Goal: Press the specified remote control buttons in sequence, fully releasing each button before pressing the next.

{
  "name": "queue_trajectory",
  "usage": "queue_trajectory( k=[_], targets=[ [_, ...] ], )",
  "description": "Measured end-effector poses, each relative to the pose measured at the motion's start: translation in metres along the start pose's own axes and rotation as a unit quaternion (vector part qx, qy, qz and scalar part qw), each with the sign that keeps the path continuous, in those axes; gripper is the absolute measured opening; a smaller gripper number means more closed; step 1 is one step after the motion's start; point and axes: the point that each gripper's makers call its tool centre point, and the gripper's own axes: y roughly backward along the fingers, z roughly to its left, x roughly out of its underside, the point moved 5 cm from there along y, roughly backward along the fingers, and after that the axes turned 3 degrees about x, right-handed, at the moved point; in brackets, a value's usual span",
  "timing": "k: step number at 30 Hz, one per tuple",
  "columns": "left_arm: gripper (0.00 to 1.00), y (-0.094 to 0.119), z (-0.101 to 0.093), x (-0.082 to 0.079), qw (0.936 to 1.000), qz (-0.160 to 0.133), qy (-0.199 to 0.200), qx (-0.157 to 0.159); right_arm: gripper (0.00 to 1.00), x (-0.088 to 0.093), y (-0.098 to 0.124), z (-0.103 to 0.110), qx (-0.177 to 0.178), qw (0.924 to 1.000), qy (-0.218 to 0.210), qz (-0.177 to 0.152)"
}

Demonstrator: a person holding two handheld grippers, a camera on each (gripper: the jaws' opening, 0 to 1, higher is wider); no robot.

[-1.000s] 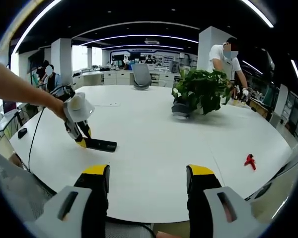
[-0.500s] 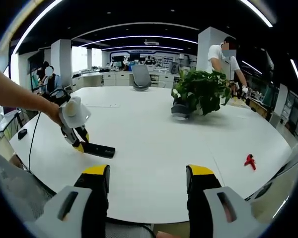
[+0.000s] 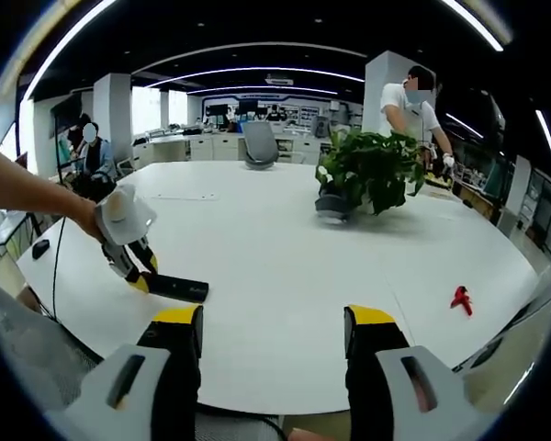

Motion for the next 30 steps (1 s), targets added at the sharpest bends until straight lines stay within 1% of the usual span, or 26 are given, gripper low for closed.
queue_trajectory(
  k=[3,7,13,22,25,30],
  targets=[
    [0.23,0.000,-0.006,0.000,1.0000,-0.002,0.002,0.000,0.65,0.000,0.000,0.001,-0.002,1.0000,0.000,-0.001],
    [0.23,0.000,-0.014,-0.001,1.0000,-0.001,-0.005,-0.002,0.65,0.000,0.000,0.001,-0.002,1.0000,0.002,0.001],
    [0.23,0.000,-0.027,-0.004,0.9992,0.012,-0.037,-0.009,0.65,0.000,0.000,0.002,-0.004,1.0000,0.003,0.001],
    [0.24,0.001,-0.036,-0.004,0.9991,0.015,-0.040,-0.001,0.64,0.001,0.000,0.001,-0.004,1.0000,0.004,0.003],
    [0.24,0.001,-0.042,-0.003,0.9990,0.013,-0.044,-0.001,0.64,0.001,0.000,0.001,-0.003,1.0000,0.003,0.001],
    [0.24,0.001,-0.053,-0.003,0.9986,0.020,-0.049,-0.008,0.64,0.001,0.000,0.002,-0.004,1.0000,0.003,0.001]
  ],
)
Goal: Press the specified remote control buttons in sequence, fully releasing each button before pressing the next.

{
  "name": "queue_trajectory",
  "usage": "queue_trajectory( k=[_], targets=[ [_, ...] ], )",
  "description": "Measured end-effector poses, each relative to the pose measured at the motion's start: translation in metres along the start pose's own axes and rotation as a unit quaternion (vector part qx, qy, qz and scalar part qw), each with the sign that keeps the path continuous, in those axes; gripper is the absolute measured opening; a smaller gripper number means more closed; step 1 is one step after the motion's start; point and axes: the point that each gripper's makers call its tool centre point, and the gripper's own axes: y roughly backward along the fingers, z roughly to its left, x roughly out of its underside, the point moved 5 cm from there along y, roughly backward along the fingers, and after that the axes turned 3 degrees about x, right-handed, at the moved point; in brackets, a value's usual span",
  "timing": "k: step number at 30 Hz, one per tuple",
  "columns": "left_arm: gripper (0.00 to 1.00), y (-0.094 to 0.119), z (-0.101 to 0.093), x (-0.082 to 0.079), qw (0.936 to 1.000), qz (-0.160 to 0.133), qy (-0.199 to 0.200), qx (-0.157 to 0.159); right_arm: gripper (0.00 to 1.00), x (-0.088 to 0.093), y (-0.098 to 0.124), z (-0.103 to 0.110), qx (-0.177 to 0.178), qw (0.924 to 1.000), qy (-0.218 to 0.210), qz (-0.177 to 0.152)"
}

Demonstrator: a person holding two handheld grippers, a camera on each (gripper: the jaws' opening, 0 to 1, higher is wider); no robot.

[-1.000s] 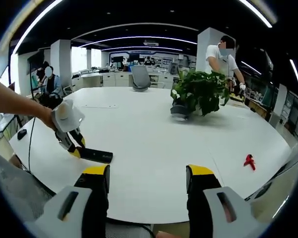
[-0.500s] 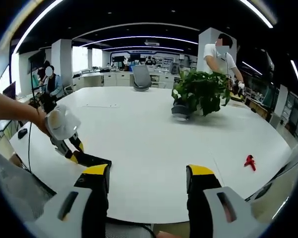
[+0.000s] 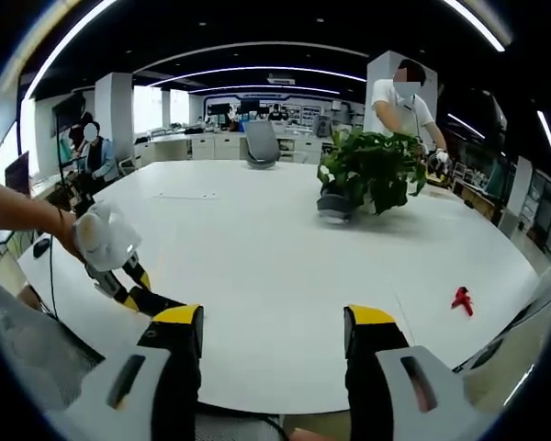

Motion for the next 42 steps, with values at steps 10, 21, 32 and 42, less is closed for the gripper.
queue_trajectory(
  k=[10,21,32,42],
  targets=[
    [0.24,0.001,-0.021,0.002,0.9999,-0.013,0.003,0.003,0.63,0.000,0.001,0.001,-0.002,1.0000,0.002,0.000],
    [0.24,0.002,-0.044,0.003,0.9997,-0.017,0.015,0.001,0.53,0.000,0.001,0.005,-0.022,0.9997,-0.006,0.004],
    [0.24,0.004,-0.058,0.007,0.9972,-0.047,0.058,0.008,0.35,-0.013,-0.002,0.016,-0.079,0.9963,0.015,0.033],
    [0.24,0.005,-0.070,0.007,0.9972,-0.054,0.051,0.002,0.00,-0.059,-0.021,0.040,-0.141,0.9891,0.005,0.044]
  ],
)
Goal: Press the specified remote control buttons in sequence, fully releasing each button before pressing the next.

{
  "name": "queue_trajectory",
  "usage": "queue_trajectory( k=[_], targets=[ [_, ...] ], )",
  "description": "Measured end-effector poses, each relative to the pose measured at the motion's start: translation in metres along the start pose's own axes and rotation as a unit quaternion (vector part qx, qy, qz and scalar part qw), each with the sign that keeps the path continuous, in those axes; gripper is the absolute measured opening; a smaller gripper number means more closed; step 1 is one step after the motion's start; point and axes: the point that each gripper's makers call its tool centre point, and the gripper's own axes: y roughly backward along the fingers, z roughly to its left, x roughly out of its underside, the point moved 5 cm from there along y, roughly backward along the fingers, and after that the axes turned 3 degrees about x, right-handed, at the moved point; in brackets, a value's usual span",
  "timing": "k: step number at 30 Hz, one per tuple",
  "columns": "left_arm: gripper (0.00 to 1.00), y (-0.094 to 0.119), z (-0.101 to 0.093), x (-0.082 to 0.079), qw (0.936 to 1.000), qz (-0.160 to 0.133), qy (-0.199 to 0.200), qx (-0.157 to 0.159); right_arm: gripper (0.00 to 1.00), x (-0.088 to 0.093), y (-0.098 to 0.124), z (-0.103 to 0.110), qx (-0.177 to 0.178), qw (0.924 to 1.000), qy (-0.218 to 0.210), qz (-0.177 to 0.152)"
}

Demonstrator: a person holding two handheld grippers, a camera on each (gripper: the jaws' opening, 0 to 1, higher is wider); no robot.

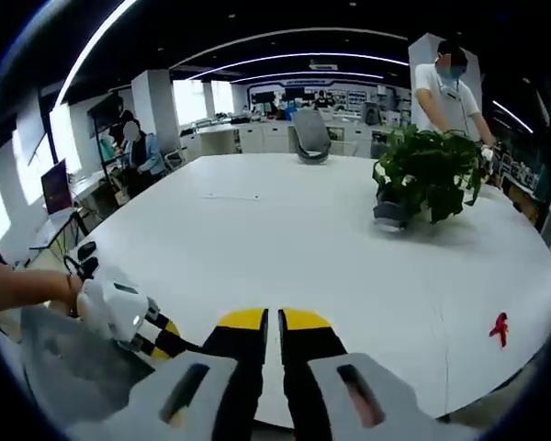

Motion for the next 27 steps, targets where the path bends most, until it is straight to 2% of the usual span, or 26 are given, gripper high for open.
queue_trajectory(
  k=[6,9,10,13,14,15,16,21,24,27],
  targets=[
    [0.24,0.001,-0.006,0.001,0.9998,-0.019,-0.001,-0.007,0.00,-0.010,-0.023,0.018,-0.047,0.9968,-0.065,-0.002],
    [0.24,0.001,-0.010,0.002,0.9994,-0.030,0.012,-0.011,0.00,-0.001,-0.041,0.026,-0.075,0.9911,-0.109,0.021],
    [0.24,0.001,-0.011,0.002,0.9993,-0.034,0.016,-0.010,0.00,0.001,-0.045,0.027,-0.078,0.9906,-0.110,0.025],
    [0.24,0.001,-0.012,0.003,0.9987,-0.046,0.022,-0.010,0.00,0.011,-0.057,0.032,-0.070,0.9917,-0.095,0.050],
    [0.24,0.001,-0.012,0.004,0.9982,-0.052,0.026,-0.011,0.00,0.018,-0.061,0.035,-0.075,0.9909,-0.083,0.076],
    [0.24,0.001,-0.012,0.005,0.9980,-0.058,0.025,-0.011,0.00,0.021,-0.064,0.038,-0.080,0.9903,-0.077,0.084],
    [0.24,0.001,-0.013,0.005,0.9976,-0.064,0.024,-0.011,0.00,0.024,-0.068,0.039,-0.072,0.9919,-0.068,0.080],
    [0.24,0.001,-0.012,0.008,0.9954,-0.087,0.040,-0.005,0.00,0.040,-0.073,0.044,-0.071,0.9892,-0.024,0.126],
    [0.24,0.001,-0.013,0.009,0.9946,-0.097,0.038,-0.004,0.00,0.052,-0.076,0.050,-0.082,0.9844,-0.014,0.155],
    [0.24,0.001,-0.013,0.009,0.9937,-0.109,0.027,-0.002,0.00,0.072,-0.079,0.055,-0.093,0.9721,-0.016,0.215]
  ],
)
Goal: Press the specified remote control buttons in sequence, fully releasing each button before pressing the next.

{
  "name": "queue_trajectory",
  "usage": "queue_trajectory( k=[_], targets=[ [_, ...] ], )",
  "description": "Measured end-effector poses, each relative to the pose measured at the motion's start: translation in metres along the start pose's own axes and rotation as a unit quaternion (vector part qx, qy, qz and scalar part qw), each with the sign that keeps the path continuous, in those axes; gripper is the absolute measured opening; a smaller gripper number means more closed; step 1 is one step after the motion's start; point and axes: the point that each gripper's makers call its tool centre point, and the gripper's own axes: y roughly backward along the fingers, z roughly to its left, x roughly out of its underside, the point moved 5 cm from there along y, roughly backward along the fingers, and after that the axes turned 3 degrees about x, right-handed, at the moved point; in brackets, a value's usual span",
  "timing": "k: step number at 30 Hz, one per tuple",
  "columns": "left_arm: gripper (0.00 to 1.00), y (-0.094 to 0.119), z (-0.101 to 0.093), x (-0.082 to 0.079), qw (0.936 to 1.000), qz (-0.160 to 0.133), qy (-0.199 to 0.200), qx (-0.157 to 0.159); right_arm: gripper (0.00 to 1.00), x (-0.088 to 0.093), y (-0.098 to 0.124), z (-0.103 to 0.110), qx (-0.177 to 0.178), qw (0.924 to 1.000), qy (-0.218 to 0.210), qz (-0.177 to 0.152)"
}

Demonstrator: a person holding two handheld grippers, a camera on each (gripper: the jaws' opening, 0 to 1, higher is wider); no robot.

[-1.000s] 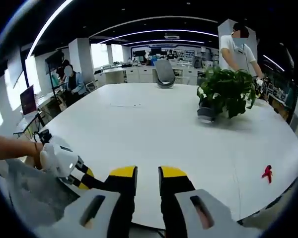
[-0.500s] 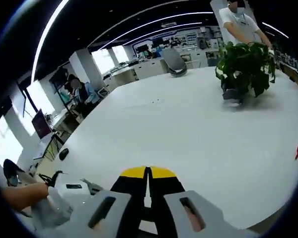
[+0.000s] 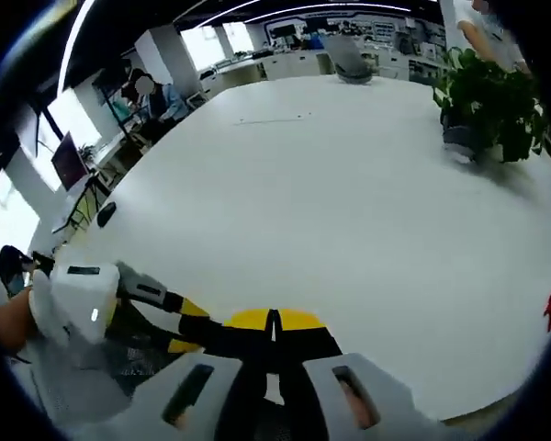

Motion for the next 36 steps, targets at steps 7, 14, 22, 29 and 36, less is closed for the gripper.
queue_trajectory(
  k=[7,14,22,29,36],
  targets=[
    [0.24,0.000,0.000,-0.002,0.9998,-0.002,-0.018,0.008,0.00,0.029,-0.016,-0.003,0.009,0.9952,-0.005,0.097],
    [0.24,0.000,0.002,-0.001,0.9998,-0.003,-0.016,0.012,0.00,0.039,-0.030,-0.006,-0.005,0.9904,-0.023,0.136],
    [0.24,-0.001,0.001,-0.002,0.9998,-0.002,-0.017,0.012,0.00,0.046,-0.035,-0.006,0.002,0.9878,-0.011,0.155],
    [0.24,-0.001,0.001,-0.002,0.9998,0.000,-0.018,0.013,0.00,0.050,-0.039,-0.005,0.002,0.9865,-0.009,0.164],
    [0.24,-0.001,0.001,-0.002,0.9998,-0.001,-0.015,0.013,0.00,0.052,-0.042,-0.005,0.003,0.9855,-0.004,0.170]
  ],
)
